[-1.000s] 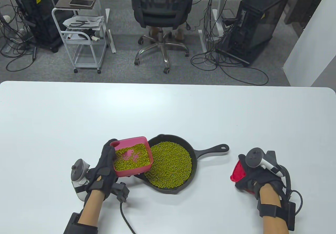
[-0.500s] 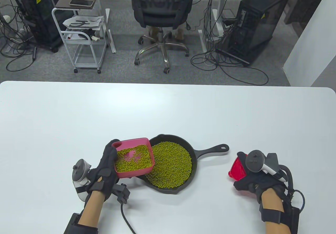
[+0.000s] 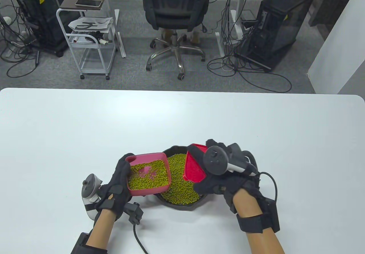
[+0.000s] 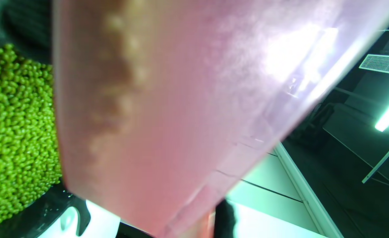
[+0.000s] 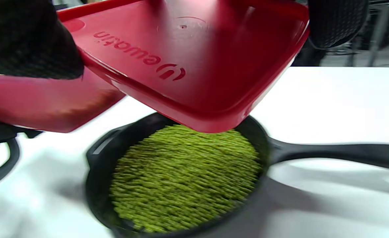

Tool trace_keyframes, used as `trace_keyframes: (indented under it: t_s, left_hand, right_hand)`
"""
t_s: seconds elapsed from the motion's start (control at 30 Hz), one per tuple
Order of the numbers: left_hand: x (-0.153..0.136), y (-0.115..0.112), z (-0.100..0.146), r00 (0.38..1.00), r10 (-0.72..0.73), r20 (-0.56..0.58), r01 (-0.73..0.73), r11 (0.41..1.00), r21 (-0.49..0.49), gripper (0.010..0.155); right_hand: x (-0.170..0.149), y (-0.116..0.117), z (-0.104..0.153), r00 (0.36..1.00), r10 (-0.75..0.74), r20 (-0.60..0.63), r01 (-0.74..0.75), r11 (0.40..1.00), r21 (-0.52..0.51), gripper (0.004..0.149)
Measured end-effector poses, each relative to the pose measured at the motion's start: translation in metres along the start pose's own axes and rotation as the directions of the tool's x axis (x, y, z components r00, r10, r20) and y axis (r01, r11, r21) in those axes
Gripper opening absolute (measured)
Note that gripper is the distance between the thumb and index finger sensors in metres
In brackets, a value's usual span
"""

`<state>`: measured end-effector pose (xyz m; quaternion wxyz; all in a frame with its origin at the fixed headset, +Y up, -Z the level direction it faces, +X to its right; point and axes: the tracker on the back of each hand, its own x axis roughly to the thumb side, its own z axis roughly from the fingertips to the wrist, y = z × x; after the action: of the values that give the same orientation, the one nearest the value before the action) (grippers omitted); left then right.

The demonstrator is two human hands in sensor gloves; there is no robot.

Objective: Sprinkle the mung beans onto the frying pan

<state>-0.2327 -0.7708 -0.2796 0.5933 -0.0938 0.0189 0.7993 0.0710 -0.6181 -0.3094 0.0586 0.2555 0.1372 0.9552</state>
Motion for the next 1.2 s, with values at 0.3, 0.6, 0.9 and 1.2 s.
trace_keyframes:
  t_s: [0.3,0.6,0.9,1.2]
  left_hand:
    - [-0.004,-0.009,0.002,1.0,-0.008,-0.011,0.007,0.999,-0.047,0.07]
    - [-0.011,-0.014,0.0,0.999,0.03,-0.037,-0.033,0.997,-0.066,0.075]
    - [-0.011,-0.016,-0.001,1.0,0.011,-0.022,-0.013,0.993,-0.116,0.082]
    - [-0.014,-0.018,-0.008,0.999,0.043,-0.021,-0.046,0.98,-0.193,0.078]
  right_hand:
    - [0.084,0.008,-0.045,0.985,0.046,0.165,-0.061,0.994,0.093,0.107]
    - [0.097,0.014,-0.05,0.977,0.005,0.211,-0.033,0.991,0.129,0.107]
    - [0.092,0.014,-0.049,0.98,-0.018,0.197,-0.01,0.99,0.143,0.103]
    - [0.069,0.018,-0.043,0.961,-0.176,0.212,0.158,0.982,0.099,0.101]
